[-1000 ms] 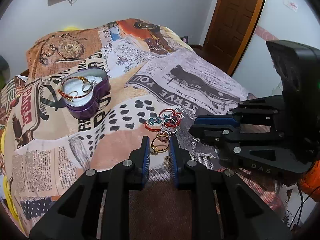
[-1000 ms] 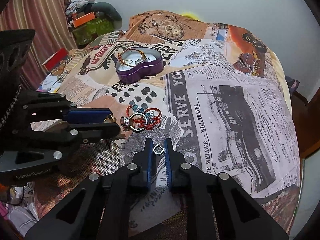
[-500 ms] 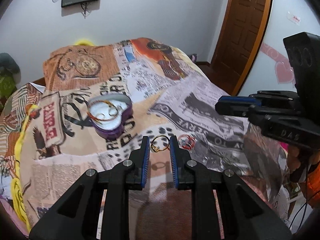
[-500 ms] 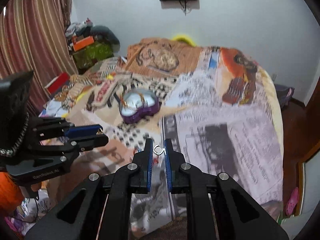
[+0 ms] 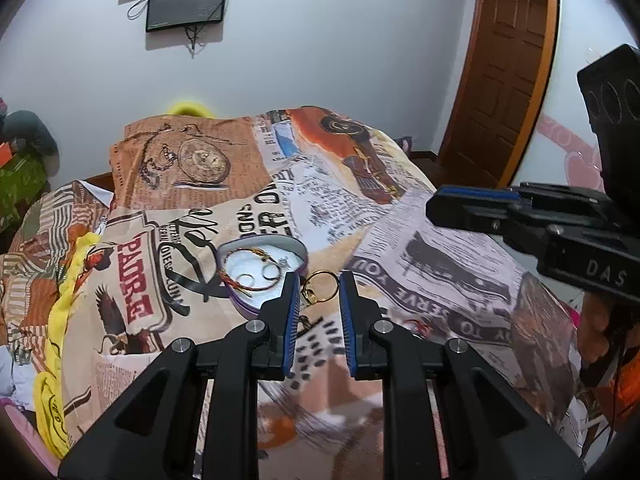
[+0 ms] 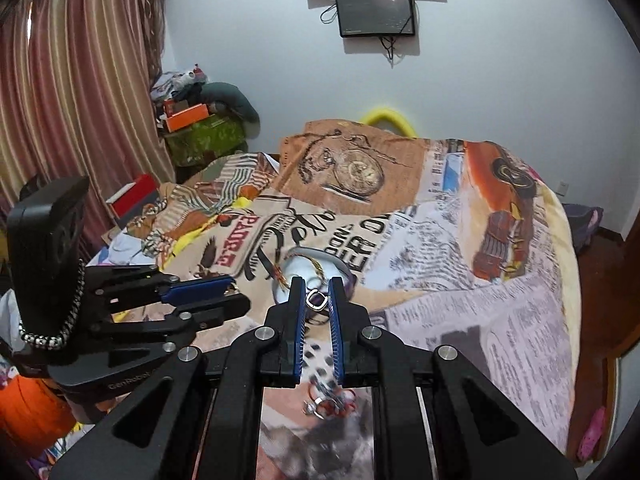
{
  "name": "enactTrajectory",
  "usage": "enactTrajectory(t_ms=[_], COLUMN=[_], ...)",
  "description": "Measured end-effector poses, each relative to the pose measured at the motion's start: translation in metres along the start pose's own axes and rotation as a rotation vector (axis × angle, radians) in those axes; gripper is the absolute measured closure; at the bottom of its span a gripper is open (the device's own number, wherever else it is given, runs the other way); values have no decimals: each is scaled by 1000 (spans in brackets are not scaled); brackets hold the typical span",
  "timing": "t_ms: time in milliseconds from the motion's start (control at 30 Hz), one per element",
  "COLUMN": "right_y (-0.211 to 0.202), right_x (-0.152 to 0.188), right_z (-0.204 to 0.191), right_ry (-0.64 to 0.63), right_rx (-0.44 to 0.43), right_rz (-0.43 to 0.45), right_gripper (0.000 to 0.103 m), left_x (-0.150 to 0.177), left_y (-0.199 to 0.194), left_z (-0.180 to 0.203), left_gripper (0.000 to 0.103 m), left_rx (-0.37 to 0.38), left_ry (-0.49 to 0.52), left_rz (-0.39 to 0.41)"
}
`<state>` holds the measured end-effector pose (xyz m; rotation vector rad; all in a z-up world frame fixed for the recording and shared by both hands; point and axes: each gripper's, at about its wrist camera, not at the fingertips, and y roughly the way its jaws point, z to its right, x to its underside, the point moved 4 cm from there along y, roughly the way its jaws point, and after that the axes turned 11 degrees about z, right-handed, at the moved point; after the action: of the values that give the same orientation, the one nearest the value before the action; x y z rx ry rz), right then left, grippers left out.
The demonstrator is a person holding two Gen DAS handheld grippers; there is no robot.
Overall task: Organize jewelry
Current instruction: 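Carry both rings with both tools over the purple heart tin, then open both tools to release the rings into the tin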
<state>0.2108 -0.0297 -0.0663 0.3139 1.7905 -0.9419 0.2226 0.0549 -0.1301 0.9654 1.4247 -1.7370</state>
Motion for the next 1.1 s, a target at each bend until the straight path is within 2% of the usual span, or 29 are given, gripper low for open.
enactTrajectory(t_ms=[400, 633, 1100], right_y=[56, 92, 147], right_x=[7, 3, 13], right_z=[-2, 5, 23], right_ry=[-17, -1, 66], right_rx=[-32, -56, -67], right_rz=[-92, -158, -293], right_gripper=[93, 93, 93], left_x=[18, 13, 14], left_y=[43, 72, 116], left_z=[-39, -54, -68], left_gripper=[84, 84, 84], left_rx=[-38, -30, -49], left_ry=[-57, -84, -44], left_rz=[-77, -103, -176])
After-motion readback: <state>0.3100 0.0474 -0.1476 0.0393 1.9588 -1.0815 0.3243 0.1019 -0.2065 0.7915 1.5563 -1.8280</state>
